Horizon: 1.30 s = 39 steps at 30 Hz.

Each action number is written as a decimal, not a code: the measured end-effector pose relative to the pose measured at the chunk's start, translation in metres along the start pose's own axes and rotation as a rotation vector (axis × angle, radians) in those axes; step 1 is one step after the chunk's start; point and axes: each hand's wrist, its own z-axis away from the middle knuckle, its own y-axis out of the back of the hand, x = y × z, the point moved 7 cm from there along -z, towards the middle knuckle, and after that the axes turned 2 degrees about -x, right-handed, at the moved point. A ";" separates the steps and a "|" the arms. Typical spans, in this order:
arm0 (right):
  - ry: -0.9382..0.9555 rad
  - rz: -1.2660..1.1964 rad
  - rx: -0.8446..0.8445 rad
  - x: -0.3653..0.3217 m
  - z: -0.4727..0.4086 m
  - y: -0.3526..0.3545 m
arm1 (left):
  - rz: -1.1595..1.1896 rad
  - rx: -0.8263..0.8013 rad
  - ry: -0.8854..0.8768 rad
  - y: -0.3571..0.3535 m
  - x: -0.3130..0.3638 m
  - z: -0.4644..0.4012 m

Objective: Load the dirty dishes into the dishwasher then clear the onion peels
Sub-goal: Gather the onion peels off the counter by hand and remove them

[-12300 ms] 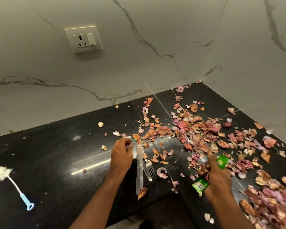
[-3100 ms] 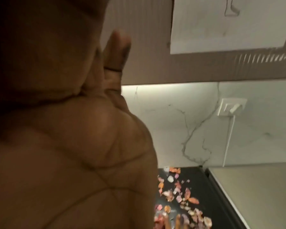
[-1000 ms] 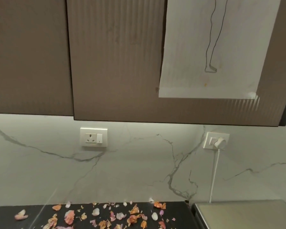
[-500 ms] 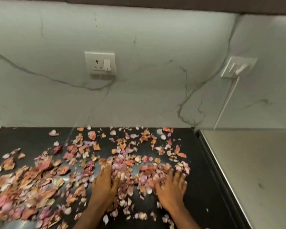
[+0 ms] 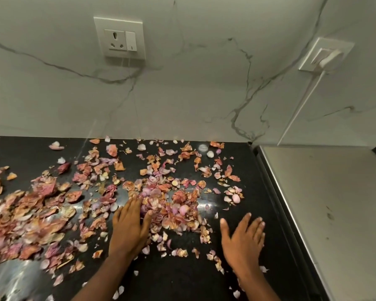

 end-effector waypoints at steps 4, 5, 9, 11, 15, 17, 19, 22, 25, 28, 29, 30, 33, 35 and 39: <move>0.173 -0.016 -0.128 -0.042 0.011 -0.026 | 0.003 -0.007 -0.009 -0.002 0.001 -0.001; 0.283 -0.072 -0.170 -0.059 0.014 -0.026 | 0.010 -0.004 -0.015 -0.001 0.001 -0.001; 0.572 -0.381 -0.381 -0.102 0.038 -0.004 | 0.039 0.005 -0.023 0.002 0.001 0.003; 0.539 -0.427 -0.244 -0.089 0.034 0.019 | 0.062 0.016 -0.026 0.004 0.001 0.004; 0.237 -0.273 -0.062 -0.005 0.016 0.047 | 0.087 0.049 -0.037 0.008 0.003 0.004; 0.061 -0.066 -0.174 0.047 0.011 0.048 | 0.081 0.048 -0.036 0.006 0.002 0.004; -0.084 0.033 -0.371 0.085 0.017 0.041 | 0.068 0.046 -0.042 0.004 0.001 0.003; -0.142 0.016 -0.496 0.088 0.031 0.023 | 0.052 0.049 -0.056 0.004 0.002 0.002; -0.054 -0.098 -0.422 0.053 0.035 0.003 | 0.053 0.053 -0.056 0.005 0.004 0.003; 0.171 -0.220 -0.366 0.005 0.032 0.002 | 0.063 0.056 -0.061 0.005 0.004 0.004; 0.253 -0.286 -0.342 -0.009 0.033 0.007 | 0.068 0.055 -0.062 0.006 0.004 0.005; 0.323 -0.361 -0.322 -0.020 0.035 0.015 | 0.073 0.052 -0.063 0.006 0.004 0.005; 0.438 -0.473 -0.256 -0.022 0.038 0.041 | 0.089 0.051 -0.066 0.006 0.002 0.006; 0.464 -0.419 -0.162 -0.003 0.041 0.054 | 0.097 0.053 -0.061 0.005 0.000 0.006; 0.296 -0.008 -0.065 0.049 0.052 0.025 | 0.116 0.058 -0.053 0.005 0.000 0.007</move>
